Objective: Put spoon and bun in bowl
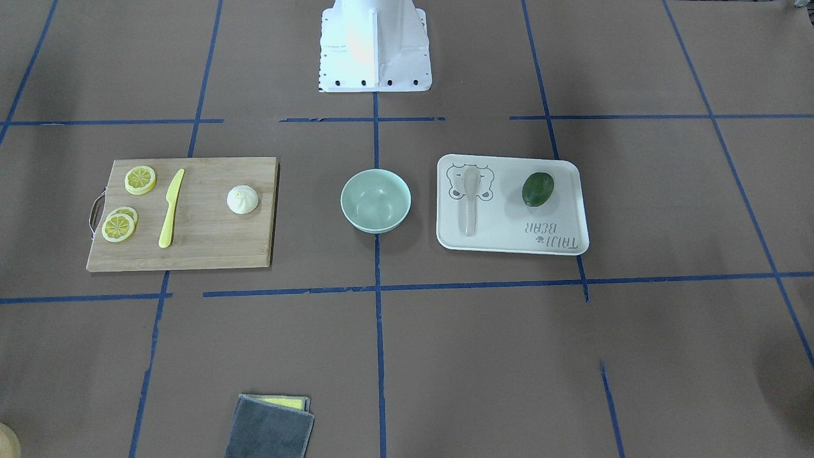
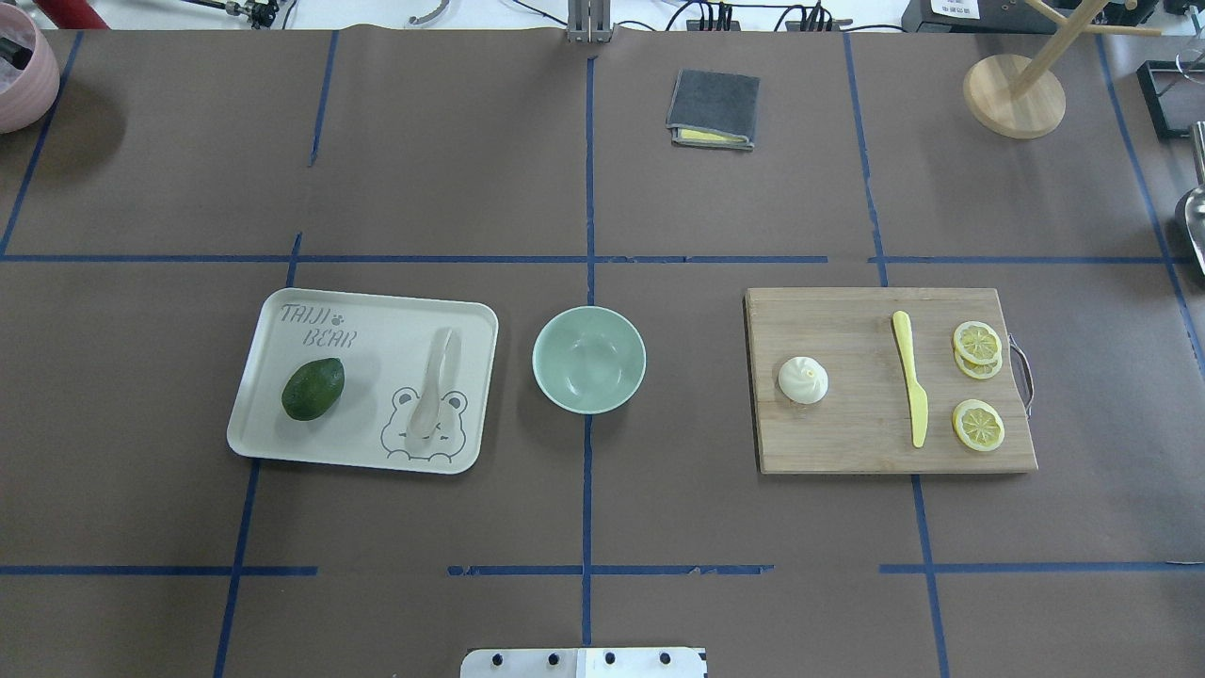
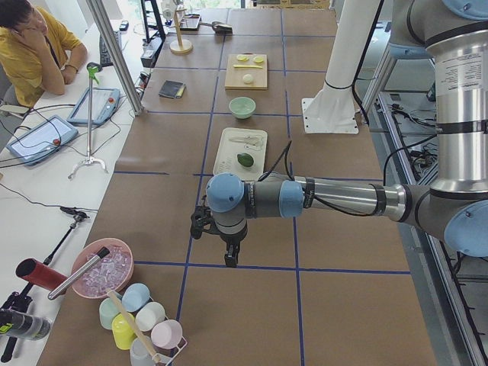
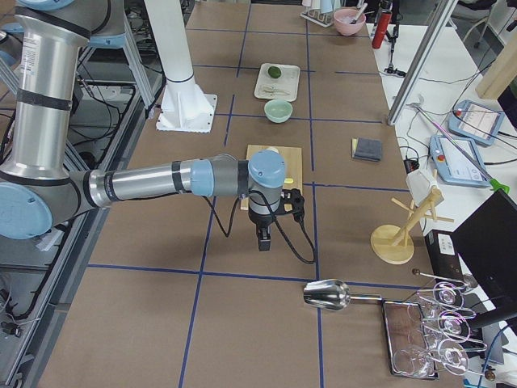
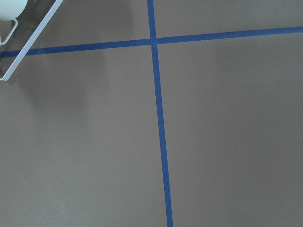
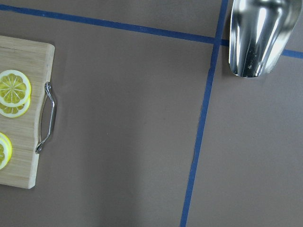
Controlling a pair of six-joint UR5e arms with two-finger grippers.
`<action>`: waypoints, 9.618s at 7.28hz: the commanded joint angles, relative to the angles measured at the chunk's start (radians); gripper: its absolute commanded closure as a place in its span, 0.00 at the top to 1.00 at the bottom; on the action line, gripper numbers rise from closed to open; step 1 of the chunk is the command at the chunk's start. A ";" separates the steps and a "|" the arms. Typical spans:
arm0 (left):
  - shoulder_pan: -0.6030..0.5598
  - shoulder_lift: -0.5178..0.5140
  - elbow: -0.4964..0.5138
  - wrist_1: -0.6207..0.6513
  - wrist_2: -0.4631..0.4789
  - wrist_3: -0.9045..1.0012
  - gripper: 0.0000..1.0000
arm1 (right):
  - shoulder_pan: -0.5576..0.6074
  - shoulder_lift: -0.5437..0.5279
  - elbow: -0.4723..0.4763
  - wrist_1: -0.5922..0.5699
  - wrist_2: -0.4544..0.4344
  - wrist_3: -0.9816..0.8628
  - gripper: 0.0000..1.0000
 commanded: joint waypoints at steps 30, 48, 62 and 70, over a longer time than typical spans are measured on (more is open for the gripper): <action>1.000 -0.636 0.236 -0.512 0.449 -1.054 0.47 | -0.122 -0.001 -0.017 0.080 0.148 0.027 1.00; 1.003 -0.943 0.358 -0.515 0.488 -1.192 0.73 | -0.287 0.003 0.008 0.331 0.181 0.448 1.00; 0.676 -0.512 -0.122 -0.336 0.432 -0.735 0.81 | -0.953 0.471 -0.132 0.429 -0.544 1.264 0.93; 0.679 -0.515 -0.100 -0.337 0.433 -0.743 0.84 | -0.947 0.474 -0.103 0.423 -0.553 1.266 0.50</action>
